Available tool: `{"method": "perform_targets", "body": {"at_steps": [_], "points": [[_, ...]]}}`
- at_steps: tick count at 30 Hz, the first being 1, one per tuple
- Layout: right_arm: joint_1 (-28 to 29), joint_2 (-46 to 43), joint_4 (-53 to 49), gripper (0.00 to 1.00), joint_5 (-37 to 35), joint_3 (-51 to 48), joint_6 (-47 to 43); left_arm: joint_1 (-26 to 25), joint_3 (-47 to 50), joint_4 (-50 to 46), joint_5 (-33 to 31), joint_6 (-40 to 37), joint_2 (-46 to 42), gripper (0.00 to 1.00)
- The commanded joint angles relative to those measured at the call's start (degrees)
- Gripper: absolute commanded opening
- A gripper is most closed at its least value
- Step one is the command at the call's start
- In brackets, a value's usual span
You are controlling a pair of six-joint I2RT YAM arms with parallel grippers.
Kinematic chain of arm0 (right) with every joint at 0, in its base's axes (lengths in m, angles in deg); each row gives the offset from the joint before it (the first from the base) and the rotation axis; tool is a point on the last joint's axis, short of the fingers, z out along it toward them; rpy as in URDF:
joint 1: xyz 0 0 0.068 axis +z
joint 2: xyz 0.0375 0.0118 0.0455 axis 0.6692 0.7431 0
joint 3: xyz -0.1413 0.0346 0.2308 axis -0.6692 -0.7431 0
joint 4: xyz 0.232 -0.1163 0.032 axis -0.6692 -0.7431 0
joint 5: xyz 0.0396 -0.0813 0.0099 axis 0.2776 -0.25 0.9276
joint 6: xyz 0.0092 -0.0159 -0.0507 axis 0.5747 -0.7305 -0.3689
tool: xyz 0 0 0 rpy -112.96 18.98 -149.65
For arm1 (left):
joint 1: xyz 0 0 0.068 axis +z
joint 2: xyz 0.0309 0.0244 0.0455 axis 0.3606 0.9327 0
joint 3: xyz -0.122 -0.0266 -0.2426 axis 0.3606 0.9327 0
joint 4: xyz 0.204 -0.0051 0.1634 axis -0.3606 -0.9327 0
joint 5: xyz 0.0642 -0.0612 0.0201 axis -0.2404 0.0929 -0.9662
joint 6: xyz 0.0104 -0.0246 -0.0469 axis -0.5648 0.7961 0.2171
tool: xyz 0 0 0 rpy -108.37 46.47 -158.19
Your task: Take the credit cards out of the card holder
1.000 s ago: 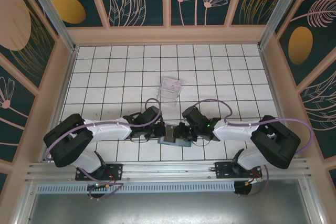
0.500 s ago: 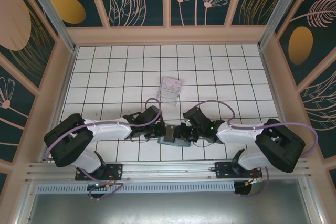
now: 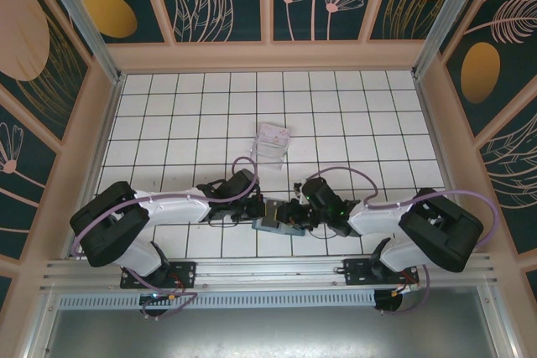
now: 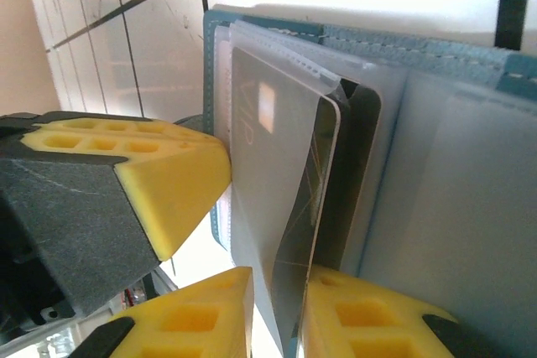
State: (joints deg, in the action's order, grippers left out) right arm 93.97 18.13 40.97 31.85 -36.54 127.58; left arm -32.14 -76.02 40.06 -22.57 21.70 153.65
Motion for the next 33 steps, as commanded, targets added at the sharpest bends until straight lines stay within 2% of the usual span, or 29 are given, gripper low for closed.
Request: {"method": "perform_targets", "body": {"at_steps": [1,9,14,27,33], "points": [[-0.4,0.9,8.7,0.23,1.5,-1.1,1.2,-0.2,1.1,-3.8,0.1,-0.3,1.8,0.02],[-1.8,4.2,15.4,0.23,3.0,-2.6,2.3,-0.1,1.5,-3.4,0.2,-0.1,2.5,0.01],[-2.0,3.1,15.9,0.22,3.0,-3.4,2.4,-0.1,2.0,-3.5,-0.1,0.0,2.4,0.02],[-5.0,-5.1,10.2,0.18,2.7,-6.4,0.9,-0.1,2.7,-3.4,-0.3,0.4,2.2,0.02],[-5.4,-4.7,7.9,0.12,2.7,-5.3,-0.2,-0.1,2.1,-3.4,-0.1,0.1,2.8,0.02]]}}
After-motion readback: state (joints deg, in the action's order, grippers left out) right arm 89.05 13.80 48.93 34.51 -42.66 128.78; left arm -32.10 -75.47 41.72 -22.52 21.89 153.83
